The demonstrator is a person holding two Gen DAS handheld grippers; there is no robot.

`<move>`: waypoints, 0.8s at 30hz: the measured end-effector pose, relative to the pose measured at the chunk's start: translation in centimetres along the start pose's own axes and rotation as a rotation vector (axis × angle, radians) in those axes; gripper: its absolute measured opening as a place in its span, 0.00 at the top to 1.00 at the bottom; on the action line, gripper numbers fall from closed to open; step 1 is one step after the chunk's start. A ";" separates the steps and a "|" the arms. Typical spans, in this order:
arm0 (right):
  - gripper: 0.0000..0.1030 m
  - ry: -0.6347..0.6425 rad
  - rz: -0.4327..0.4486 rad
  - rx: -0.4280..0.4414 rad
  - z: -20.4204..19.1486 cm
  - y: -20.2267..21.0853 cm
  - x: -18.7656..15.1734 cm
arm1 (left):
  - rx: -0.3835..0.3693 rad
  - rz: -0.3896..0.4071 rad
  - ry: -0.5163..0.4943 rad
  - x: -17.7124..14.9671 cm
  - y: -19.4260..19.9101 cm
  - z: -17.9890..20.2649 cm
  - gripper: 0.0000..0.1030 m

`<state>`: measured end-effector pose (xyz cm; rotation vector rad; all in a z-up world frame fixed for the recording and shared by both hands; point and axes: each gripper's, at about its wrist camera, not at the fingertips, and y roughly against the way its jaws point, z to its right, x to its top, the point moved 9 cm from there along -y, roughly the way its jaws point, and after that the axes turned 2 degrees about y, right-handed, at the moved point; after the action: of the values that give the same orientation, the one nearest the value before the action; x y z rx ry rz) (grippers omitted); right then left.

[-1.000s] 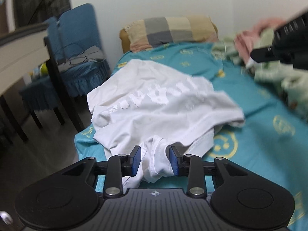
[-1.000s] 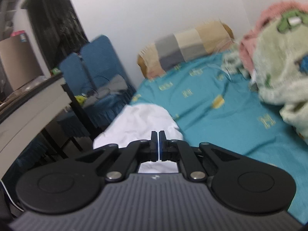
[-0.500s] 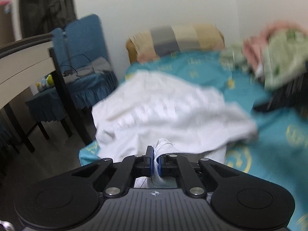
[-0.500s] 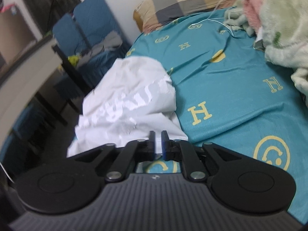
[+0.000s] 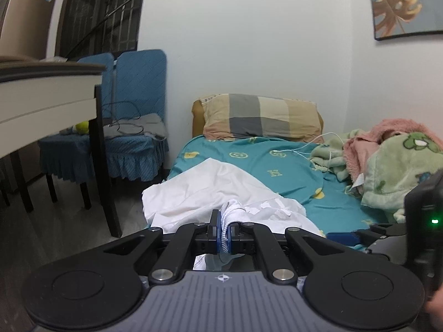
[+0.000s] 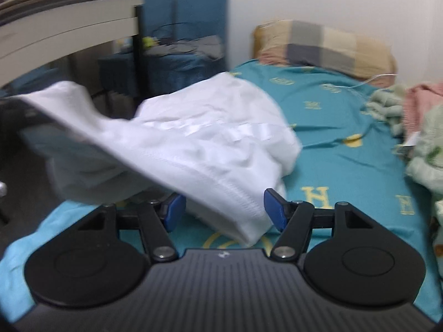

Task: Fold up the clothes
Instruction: 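Grasp the T-shirt edge with the right gripper while the left gripper holds, then lift the T-shirt with both grippers and shake it out in the air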

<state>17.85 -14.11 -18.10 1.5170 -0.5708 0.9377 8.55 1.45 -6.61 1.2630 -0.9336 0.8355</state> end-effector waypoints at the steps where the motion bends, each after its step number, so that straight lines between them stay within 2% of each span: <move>1: 0.37 -0.044 0.002 -0.045 1.0 -0.4 -0.1 | 0.007 -0.004 0.009 -0.2 -0.1 -0.3 0.96; 2: 0.37 -0.088 0.004 -0.089 2.0 -0.8 -0.2 | 0.014 -0.010 0.017 -0.4 -0.2 -0.6 0.96; 5: 0.37 -0.321 -0.073 -0.177 6.3 -2.3 -2.4 | 0.030 -0.031 0.017 -0.9 -0.5 -0.8 0.96; 7: 0.37 -0.412 -0.094 -0.182 7.9 -3.1 -3.8 | 0.036 -0.044 0.004 -1.4 -0.8 -0.7 0.96; 8: 0.46 -0.421 -0.089 -0.172 8.1 -3.4 -4.0 | 0.038 -0.052 -0.005 -1.7 -1.0 -0.5 0.96; 9: 0.60 -0.415 -0.069 -0.160 7.9 -3.5 -3.8 | 0.040 -0.059 -0.013 -2.0 -1.1 -0.4 0.96; 10: 0.69 -0.403 -0.041 -0.150 7.7 -3.2 -3.2 | 0.045 -0.067 -0.022 -2.3 -1.3 -0.3 0.96; 11: 0.87 -0.391 -0.013 -0.140 7.4 -2.9 -2.7 | 0.057 -0.076 -0.033 -2.7 -1.5 -0.3 0.96; 12: 0.93 -0.383 0.021 -0.125 6.9 -2.4 -1.9 | 0.069 -0.087 -0.041 -3.1 -1.8 -0.4 0.96; 14: 0.94 -0.367 0.088 -0.096 6.0 -1.2 -0.5 | 0.081 -0.120 -0.037 -4.0 -2.3 -0.8 0.95; 17: 0.94 -0.390 0.141 -0.060 6.0 0.1 1.0 | 0.092 -0.174 -0.037 -5.3 -3.3 -0.9 0.93; 21: 0.94 -0.441 0.170 -0.030 6.7 1.1 1.9 | 0.131 -0.231 -0.095 -7.1 -4.4 -0.6 0.72; 24: 0.94 -0.461 0.190 -0.018 7.1 1.6 2.3 | 0.150 -0.281 -0.145 -8.8 -5.2 0.1 0.68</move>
<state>19.46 -20.90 -15.09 1.6930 -1.0662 0.7192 9.70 0.65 -16.73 1.5609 -0.7939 0.6063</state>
